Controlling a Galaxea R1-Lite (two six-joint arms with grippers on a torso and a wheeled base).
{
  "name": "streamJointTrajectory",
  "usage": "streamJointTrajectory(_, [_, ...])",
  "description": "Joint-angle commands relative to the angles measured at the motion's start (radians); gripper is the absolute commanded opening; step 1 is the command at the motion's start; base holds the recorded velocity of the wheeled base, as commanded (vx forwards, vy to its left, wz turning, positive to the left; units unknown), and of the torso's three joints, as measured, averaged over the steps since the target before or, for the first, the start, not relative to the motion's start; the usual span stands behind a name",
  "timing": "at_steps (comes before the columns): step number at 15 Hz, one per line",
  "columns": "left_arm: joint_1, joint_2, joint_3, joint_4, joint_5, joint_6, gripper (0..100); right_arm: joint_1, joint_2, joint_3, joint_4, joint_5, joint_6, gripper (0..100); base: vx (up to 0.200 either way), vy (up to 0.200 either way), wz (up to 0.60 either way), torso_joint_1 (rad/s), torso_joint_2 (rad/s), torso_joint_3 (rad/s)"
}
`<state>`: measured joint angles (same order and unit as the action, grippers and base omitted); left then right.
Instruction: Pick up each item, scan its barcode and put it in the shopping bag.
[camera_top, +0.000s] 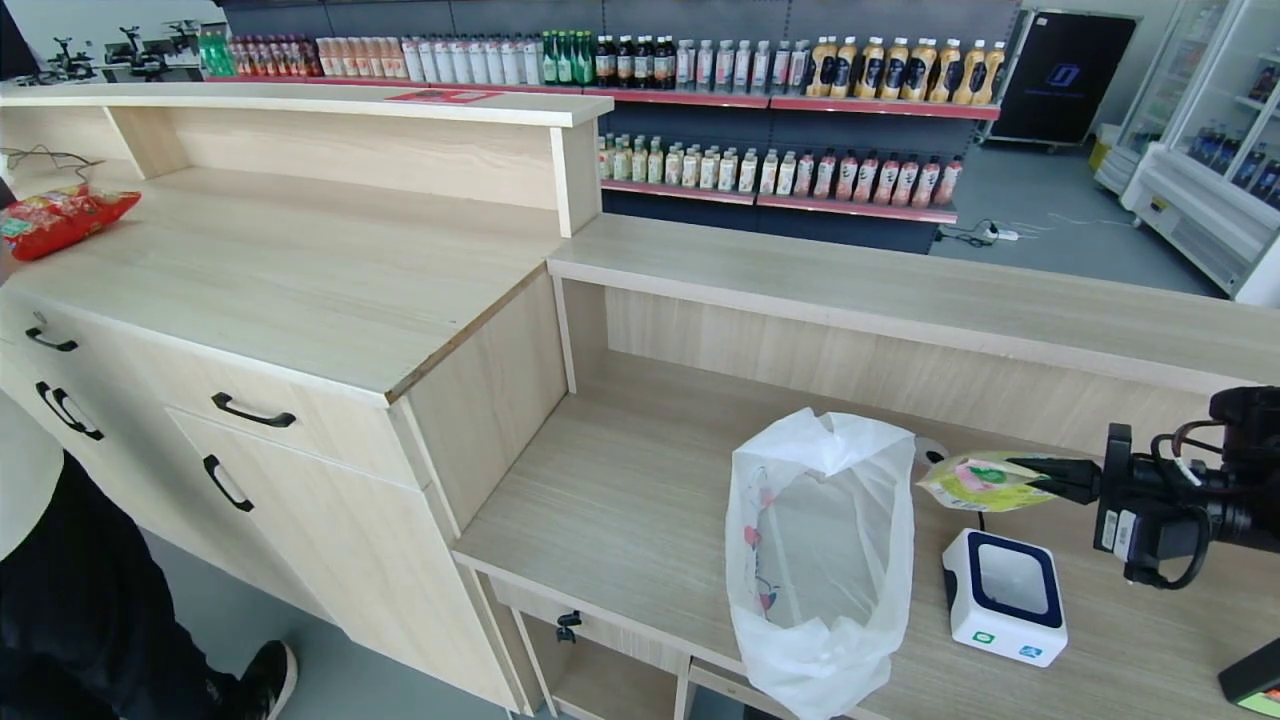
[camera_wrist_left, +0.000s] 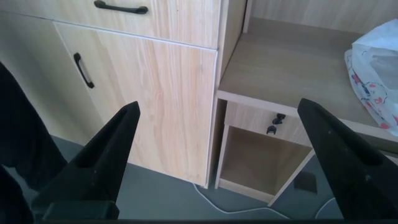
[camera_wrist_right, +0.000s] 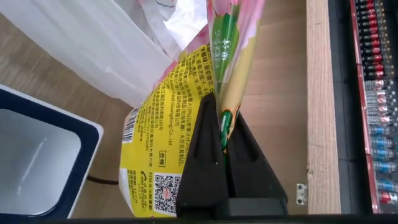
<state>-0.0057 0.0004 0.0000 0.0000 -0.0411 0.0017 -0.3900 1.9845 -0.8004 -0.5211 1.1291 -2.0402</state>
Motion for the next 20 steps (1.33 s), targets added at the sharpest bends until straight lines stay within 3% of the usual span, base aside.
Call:
streamJointTrajectory(1, [0.000, 0.001, 0.000, 0.000, 0.000, 0.000, 100, -0.006, -0.024, 0.006, 0.046, 0.004, -0.032, 0, 0.000, 0.000, 0.00, 0.000, 0.00, 0.000])
streamJointTrajectory(4, [0.000, 0.001, 0.000, 0.000, 0.000, 0.000, 100, -0.052, -0.072, 0.033, 0.148, 0.020, -0.130, 0, 0.000, 0.000, 0.00, 0.000, 0.00, 0.000])
streamJointTrajectory(8, [0.000, 0.001, 0.000, 0.000, 0.000, 0.000, 100, -0.109, -0.098, 0.040, 0.167, 0.018, -0.178, 0, 0.000, 0.000, 0.00, 0.000, 0.00, 0.000])
streamJointTrajectory(20, [0.000, 0.001, 0.000, 0.000, 0.000, 0.000, 100, -0.086, -0.124, 0.055, 0.193, 0.011, -0.253, 0, 0.000, 0.000, 0.00, 0.000, 0.00, 0.000])
